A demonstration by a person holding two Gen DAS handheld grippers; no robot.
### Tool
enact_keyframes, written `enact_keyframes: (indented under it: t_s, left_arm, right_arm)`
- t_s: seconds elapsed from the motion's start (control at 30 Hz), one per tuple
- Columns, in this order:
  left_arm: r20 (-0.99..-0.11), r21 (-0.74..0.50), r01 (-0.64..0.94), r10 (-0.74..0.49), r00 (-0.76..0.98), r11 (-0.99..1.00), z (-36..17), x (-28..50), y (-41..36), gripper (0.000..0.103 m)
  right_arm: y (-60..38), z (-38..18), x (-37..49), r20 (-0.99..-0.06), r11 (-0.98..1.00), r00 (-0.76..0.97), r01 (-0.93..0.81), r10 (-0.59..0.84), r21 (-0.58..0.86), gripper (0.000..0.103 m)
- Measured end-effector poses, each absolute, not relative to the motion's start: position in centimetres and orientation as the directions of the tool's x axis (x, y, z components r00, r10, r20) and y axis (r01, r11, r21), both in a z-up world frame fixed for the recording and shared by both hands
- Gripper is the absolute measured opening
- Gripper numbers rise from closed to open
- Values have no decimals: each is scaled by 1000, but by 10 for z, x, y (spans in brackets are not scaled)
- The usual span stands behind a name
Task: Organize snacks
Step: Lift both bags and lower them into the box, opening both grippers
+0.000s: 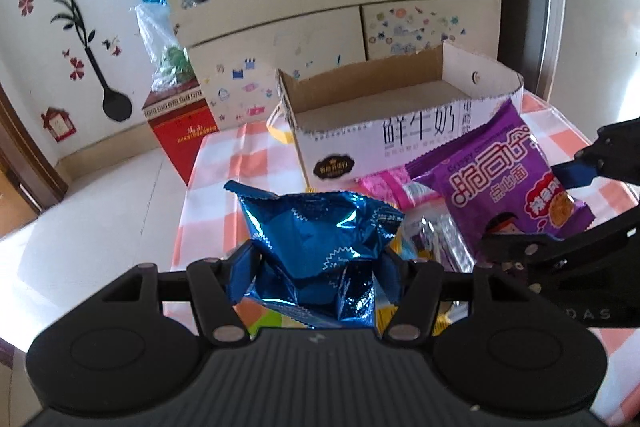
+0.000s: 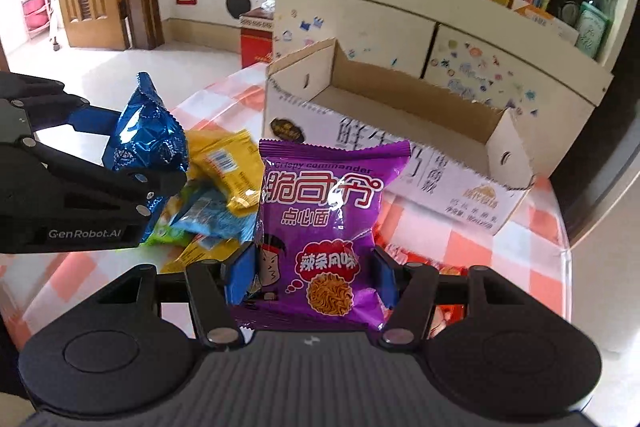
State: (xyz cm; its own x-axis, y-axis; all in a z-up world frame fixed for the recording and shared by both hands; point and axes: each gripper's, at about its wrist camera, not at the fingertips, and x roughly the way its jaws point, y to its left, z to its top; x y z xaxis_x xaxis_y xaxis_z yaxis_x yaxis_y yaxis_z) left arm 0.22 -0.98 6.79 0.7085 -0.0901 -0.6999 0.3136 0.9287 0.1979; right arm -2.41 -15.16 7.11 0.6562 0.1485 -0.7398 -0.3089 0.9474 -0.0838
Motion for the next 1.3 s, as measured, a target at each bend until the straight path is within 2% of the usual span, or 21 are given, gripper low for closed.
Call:
enact_keyframes:
  t_s: [0.5, 0.97, 1.3]
  left_arm:
    - [-614, 209, 279, -96, 783, 937, 89, 46, -25, 61]
    - [-552, 103, 229, -136, 823, 968, 113, 93, -26, 61]
    - [-564, 45, 243, -176, 807, 969, 109, 135, -50, 61]
  right_arm:
    - [-171, 88, 3, -664, 972, 741, -216, 99, -96, 67]
    - [-205, 118, 39, -516, 997, 855, -75, 47, -33, 67]
    - [-216, 107, 71, -539, 1000, 842, -26, 24, 4, 67]
